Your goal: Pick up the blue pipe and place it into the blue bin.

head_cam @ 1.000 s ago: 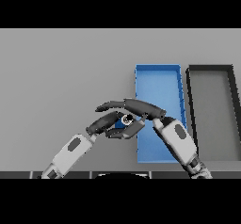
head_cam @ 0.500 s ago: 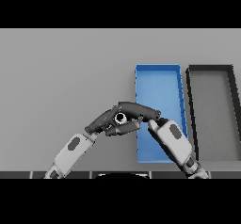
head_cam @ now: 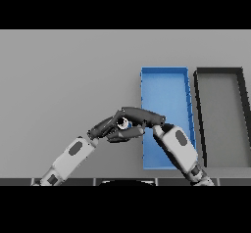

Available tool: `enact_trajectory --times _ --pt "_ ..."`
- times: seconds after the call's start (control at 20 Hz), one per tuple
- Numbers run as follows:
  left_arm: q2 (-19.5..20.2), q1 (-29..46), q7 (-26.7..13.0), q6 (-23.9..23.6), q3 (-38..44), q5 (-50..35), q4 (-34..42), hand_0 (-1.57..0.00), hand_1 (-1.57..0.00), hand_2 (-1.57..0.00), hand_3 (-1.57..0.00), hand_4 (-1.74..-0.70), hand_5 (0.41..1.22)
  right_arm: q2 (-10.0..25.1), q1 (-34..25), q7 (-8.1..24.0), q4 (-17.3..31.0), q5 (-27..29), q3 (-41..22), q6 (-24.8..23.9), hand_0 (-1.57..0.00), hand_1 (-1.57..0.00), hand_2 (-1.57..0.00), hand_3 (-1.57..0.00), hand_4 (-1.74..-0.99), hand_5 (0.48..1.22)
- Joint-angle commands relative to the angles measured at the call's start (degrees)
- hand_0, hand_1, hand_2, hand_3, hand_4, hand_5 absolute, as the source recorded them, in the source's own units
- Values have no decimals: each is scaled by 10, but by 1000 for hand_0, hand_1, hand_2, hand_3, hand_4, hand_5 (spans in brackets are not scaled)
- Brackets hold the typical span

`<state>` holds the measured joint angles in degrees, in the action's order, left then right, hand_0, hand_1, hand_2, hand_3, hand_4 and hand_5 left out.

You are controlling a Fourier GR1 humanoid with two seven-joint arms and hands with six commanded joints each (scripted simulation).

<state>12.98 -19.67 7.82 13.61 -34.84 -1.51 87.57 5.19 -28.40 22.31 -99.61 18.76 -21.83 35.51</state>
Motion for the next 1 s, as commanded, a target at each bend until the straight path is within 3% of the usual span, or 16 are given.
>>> enact_trajectory --times 0.0,0.15,0.25,0.35,0.65,0.75,0.85,0.95 --pt "2 1 -4 -3 -4 10 3 -473 -443 -399 -436 -1143 1187 -9 1 6 -5 -5 3 0 -1559 -1558 -1559 -1554 -1491 1204" --pt "12 -1 -30 -6 -2 21 0 -242 -226 -204 -223 -999 930 -16 9 -37 -10 -5 16 23 -1565 -1565 -1565 -1562 -1494 1212" --pt "9 -4 -53 -13 -3 27 -5 -154 -145 -130 -142 -942 785 -23 3 -29 -6 -8 22 22 -1567 -1567 -1567 -1565 -1496 1215" --pt "10 -5 -58 -16 -3 27 -1 -98 -92 -83 -91 -898 697 -24 2 -32 -9 -18 26 26 -1568 -1568 -1568 -1567 -1496 1217" --pt "2 1 -77 -11 2 8 -10 -25 -23 -21 -23 -894 576 -34 10 -37 -4 -15 37 36 -1570 -1570 -1570 -1570 -1489 1220" --pt "-3 3 -91 -20 0 12 -11 -16 -15 -13 -14 -896 562 -43 0 -10 -6 -2 44 25 -1571 -1571 -1571 -1570 -1489 1220" --pt "-4 0 -103 -21 2 12 -18 -10 -9 -8 -9 -901 548 -42 -10 33 -17 63 56 6 -1571 -1571 -1571 -1571 -1491 1221" --pt "-4 3 -104 -17 1 6 -11 -6 -5 -5 -5 -911 534 -32 -29 74 -25 120 67 -15 -1571 -1571 -1571 -1571 -1581 1221"
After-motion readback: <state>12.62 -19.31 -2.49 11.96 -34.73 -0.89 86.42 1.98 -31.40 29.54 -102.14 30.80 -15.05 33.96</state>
